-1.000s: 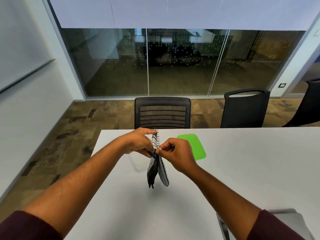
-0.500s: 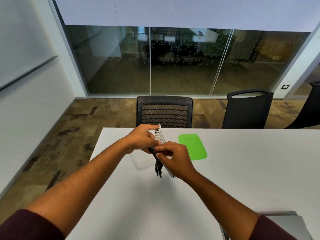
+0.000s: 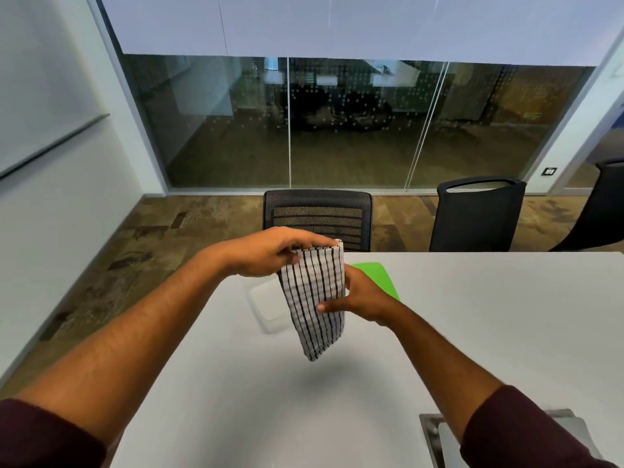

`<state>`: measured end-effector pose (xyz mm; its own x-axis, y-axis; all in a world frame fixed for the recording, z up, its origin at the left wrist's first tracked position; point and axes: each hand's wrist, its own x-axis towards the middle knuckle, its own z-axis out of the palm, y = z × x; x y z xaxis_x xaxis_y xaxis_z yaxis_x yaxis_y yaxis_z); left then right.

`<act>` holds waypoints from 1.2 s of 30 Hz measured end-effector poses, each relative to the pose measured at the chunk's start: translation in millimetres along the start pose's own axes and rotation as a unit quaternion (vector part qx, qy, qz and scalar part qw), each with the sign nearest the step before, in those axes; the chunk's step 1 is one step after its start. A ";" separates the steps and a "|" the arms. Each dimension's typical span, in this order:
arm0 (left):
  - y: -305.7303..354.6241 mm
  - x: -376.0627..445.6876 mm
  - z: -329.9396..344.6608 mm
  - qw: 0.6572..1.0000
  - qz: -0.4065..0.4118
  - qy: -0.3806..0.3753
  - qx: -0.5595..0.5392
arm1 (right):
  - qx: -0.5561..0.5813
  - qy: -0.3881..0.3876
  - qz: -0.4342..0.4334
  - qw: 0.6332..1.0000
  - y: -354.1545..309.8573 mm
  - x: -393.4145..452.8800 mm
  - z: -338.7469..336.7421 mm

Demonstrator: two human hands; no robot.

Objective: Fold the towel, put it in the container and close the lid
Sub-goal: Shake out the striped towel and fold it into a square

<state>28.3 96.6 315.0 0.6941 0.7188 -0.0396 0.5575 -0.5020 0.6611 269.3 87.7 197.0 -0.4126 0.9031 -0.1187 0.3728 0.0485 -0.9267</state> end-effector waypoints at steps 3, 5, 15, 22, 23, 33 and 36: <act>-2.3 -4.1 -6.2 0.997 -0.024 0.023 -0.075 | 0.007 -0.026 0.041 0.999 21.9 -2.4 -0.3; -9.9 -8.9 -7.3 0.988 -0.051 0.036 -0.141 | 0.057 -0.037 0.057 0.996 37.7 -9.8 0.0; -70.0 -36.2 12.0 0.877 -0.201 0.102 -0.424 | 0.408 0.085 0.092 0.905 63.2 -32.9 7.6; -87.3 -38.1 58.3 0.762 -0.284 0.206 -0.543 | 0.537 0.149 0.152 0.816 57.8 -27.5 32.5; -89.4 -40.9 63.5 0.745 -0.290 0.188 -0.571 | 0.499 0.161 0.161 0.836 57.5 -26.0 34.6; -89.8 -29.4 122.8 0.854 -0.327 0.322 -0.244 | 0.020 0.339 0.150 0.929 61.6 -12.1 51.9; -92.5 -26.9 129.1 0.845 -0.322 0.411 -0.112 | -0.077 0.399 0.117 0.906 63.3 -10.1 48.7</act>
<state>16.8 61.6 158.2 -0.3235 0.9458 0.0278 0.5343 0.1584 0.8303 256.6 60.8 122.2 0.4013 0.9147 0.0470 0.5097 -0.1804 -0.8412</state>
